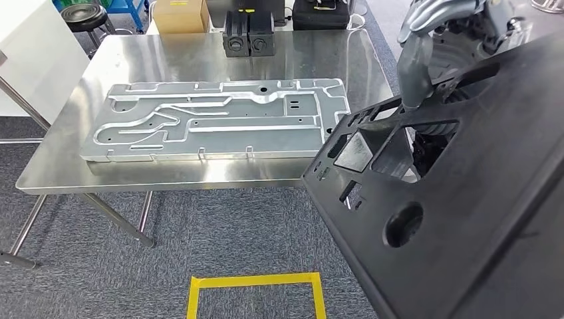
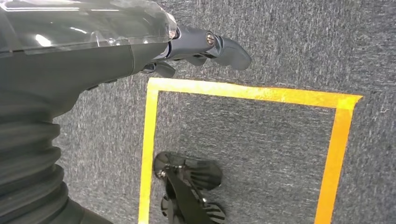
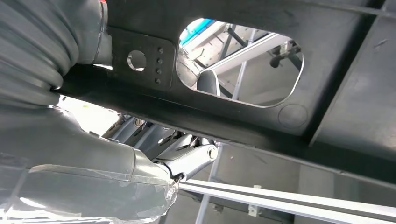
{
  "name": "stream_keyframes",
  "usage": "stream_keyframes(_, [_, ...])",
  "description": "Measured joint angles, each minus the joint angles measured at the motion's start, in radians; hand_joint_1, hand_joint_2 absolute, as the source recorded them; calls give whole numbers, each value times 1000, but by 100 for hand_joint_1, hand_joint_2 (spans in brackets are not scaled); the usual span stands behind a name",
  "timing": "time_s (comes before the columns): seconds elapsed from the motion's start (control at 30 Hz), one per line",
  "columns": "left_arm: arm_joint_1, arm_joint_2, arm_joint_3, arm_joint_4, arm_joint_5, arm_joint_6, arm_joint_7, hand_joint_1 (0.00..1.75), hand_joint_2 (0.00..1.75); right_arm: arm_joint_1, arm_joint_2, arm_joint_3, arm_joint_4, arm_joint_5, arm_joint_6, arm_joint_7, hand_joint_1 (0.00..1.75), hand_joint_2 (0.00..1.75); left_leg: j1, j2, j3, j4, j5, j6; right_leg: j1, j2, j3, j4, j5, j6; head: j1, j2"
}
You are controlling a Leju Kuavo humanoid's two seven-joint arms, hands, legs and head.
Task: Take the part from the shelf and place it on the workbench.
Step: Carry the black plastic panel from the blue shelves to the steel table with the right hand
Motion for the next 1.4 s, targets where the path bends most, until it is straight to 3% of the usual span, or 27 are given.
stream_keyframes(0.03, [2,0,0,0,0,0,0,0,175,1,0,0,2,0,0,0,175,175,3,0,-33,49,-8,-4,0,0,4,1,-4,0,0,0])
stream_keyframes(0.07, [3,0,0,0,0,0,0,0,175,1,0,0,4,0,0,0,175,175,6,0,-49,61,5,-7,-1,1,8,2,-9,1,0,0])
stream_keyframes(0.1, [4,0,0,0,0,0,0,0,175,1,0,0,6,0,0,0,175,175,9,1,-44,31,38,-10,-2,2,14,4,-15,4,0,0])
stream_keyframes(0.17, [5,2,0,0,0,0,0,0,175,1,0,0,8,0,0,0,175,175,14,2,10,-108,121,-13,-4,2,27,10,-29,12,0,0])
stream_keyframes(0.2, [5,2,0,0,0,0,0,0,175,0,0,0,9,0,0,0,175,175,13,2,36,-168,146,-10,-3,4,31,14,-36,17,0,0])
stream_keyframes(0.27, [4,3,0,0,0,0,0,0,175,0,0,0,11,0,0,0,175,175,10,1,58,-215,152,0,0,5,33,18,-44,29,0,0])
stream_keyframes(0.37, [5,3,0,0,0,0,0,0,175,-1,0,0,12,0,0,1,175,175,9,0,62,-220,148,21,-2,5,33,24,-55,46,0,0])
stream_keyframes(0.43, [4,3,0,0,0,-1,-1,0,175,-3,0,-1,12,0,-1,-1,175,175,11,0,67,-225,147,32,-5,5,0,91,-91,55,0,0])
stream_keyframes(0.5, [3,3,0,0,0,-2,-4,0,175,-3,0,-3,13,-1,-1,-2,175,175,9,0,70,-225,142,39,-6,5,-81,232,-147,59,0,0])
stream_keyframes(0.53, [4,3,0,0,0,-4,-5,0,175,-2,0,-4,14,-2,-1,-2,175,175,8,0,71,-225,139,41,-6,5,-121,294,-162,60,0,0])
stream_keyframes(0.57, [4,3,0,0,0,-4,-6,0,175,-1,0,-5,15,-2,-1,-2,175,175,6,-1,75,-225,136,42,-6,5,-147,324,-157,59,0,0])
stream_keyframes(0.6, [5,3,0,0,0,-5,-7,0,175,-1,-1,-7,17,-4,-2,-2,175,175,5,-2,80,-225,132,41,-6,5,-151,313,-131,57,0,0])
stream_keyframes(0.63, [5,3,0,0,0,-5,-7,0,175,-1,-1,-8,18,-6,-2,-2,175,175,3,-3,87,-225,127,41,-5,5,-135,261,-89,52,0,0])
stream_keyframes(0.7, [5,2,0,0,0,-6,-7,0,175,-2,-1,-12,21,-11,-3,-4,175,175,0,-5,101,-225,116,37,2,4,-77,116,-7,36,0,0])
stream_keyframes(0.77, [3,1,0,0,0,-6,-6,0,175,-3,-2,-16,24,-17,-6,-6,175,175,-2,-5,105,-225,108,28,10,4,-45,36,19,24,0,0])
stream_keyframes(0.87, [1,4,-1,0,0,-6,-7,0,175,5,-6,-19,30,-29,-12,-23,175,175,-1,-2,111,-229,102,13,9,6,-35,19,13,16,0,0])
stream_keyframes(0.93, [0,5,-3,0,-1,-8,-8,0,175,20,-15,-27,31,-41,-18,-46,175,175,-1,0,95,-182,76,5,2,4,-17,5,11,7,0,0])
stream_keyframes(1.03, [3,8,-4,0,-2,-11,-9,0,175,45,-22,-33,35,-50,-20,-61,175,175,4,1,-13,15,2,-6,0,2,0,1,0,-1,0,0])
stream_keyframes(1.07, [4,9,-4,0,-2,-12,-9,0,175,53,-24,-33,36,-50,-20,-62,175,175,5,2,-44,59,-2,-9,0,3,5,2,-4,0,0,0])
stream_keyframes(1.1, [5,9,-4,0,-2,-12,-9,0,175,59,-26,-33,37,-50,-20,-63,175,175,7,2,-60,67,13,-12,0,4,9,4,-10,1,0,0])
stream_keyframes(1.13, [5,10,-4,0,-2,-13,-9,0,175,63,-27,-34,38,-50,-20,-64,175,175,8,2,-54,33,49,-13,0,5,15,6,-16,3,0,0])
stream_keyframes(1.2, [5,11,-4,0,-2,-13,-8,0,175,66,-30,-36,38,-50,-20,-65,175,175,11,2,-3,-104,135,-13,0,6,27,14,-33,10,0,0])
stream_keyframes(1.23, [5,12,-4,0,-2,-13,-8,0,175,66,-31,-37,38,-50,-20,-66,175,175,11,2,21,-164,159,-9,1,7,30,19,-40,15,0,0])
stream_keyframes(1.27, [4,13,-4,0,-2,-11,-7,0,175,66,-32,-38,38,-49,-20,-67,175,175,10,2,36,-199,167,-4,3,8,30,23,-45,21,0,0])
stream_keyframes(1.4, [4,14,-4,0,-2,0,-4,0,175,67,-34,-39,42,-50,-20,-69,175,175,6,1,44,-217,156,24,0,9,26,33,-60,43,0,0])
